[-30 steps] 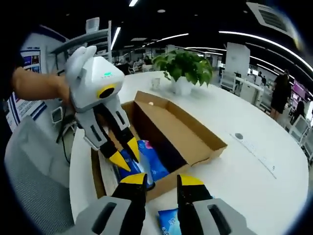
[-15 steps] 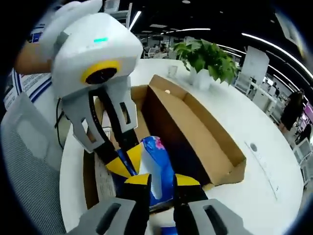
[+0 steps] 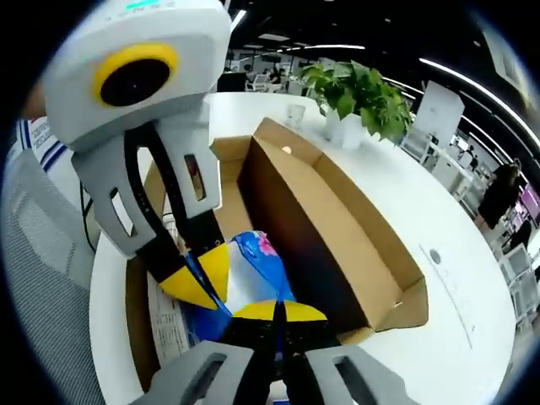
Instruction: Operate the shoe box by opening the lid, removing the specified soft item, and placing it in the target area until the item is outside and the box remains undamaged.
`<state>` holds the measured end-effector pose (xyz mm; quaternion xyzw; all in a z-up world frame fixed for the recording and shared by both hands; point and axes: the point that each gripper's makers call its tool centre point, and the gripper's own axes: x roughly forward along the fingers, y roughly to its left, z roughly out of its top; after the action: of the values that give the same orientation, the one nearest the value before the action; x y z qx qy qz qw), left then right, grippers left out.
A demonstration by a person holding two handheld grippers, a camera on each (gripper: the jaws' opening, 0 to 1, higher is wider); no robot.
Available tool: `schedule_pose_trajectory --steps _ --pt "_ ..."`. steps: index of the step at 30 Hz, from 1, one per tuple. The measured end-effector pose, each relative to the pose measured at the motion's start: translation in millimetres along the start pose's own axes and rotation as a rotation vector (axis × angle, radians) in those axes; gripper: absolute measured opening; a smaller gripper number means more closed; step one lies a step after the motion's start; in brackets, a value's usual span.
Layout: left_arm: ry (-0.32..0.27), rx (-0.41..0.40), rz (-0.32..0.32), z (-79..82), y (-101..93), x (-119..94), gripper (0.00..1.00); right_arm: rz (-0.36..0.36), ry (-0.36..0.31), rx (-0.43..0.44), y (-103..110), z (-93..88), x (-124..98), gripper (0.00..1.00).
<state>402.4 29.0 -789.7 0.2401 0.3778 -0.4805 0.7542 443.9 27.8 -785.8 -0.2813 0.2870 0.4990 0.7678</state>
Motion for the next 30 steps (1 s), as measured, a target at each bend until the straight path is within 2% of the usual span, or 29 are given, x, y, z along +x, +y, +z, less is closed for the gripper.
schedule_pose_trajectory --steps 6,20,30 --pt "-0.022 -0.018 0.019 4.4 3.6 -7 0.0 -0.006 -0.022 -0.004 -3 7.7 -5 0.0" --pt "-0.096 -0.036 0.081 24.8 13.1 -38 0.0 -0.022 -0.1 0.001 -13 41.5 -24 0.0" --pt "-0.147 -0.019 0.113 50.7 13.9 -64 0.0 -0.037 -0.154 -0.014 -23 63.2 -48 0.0"
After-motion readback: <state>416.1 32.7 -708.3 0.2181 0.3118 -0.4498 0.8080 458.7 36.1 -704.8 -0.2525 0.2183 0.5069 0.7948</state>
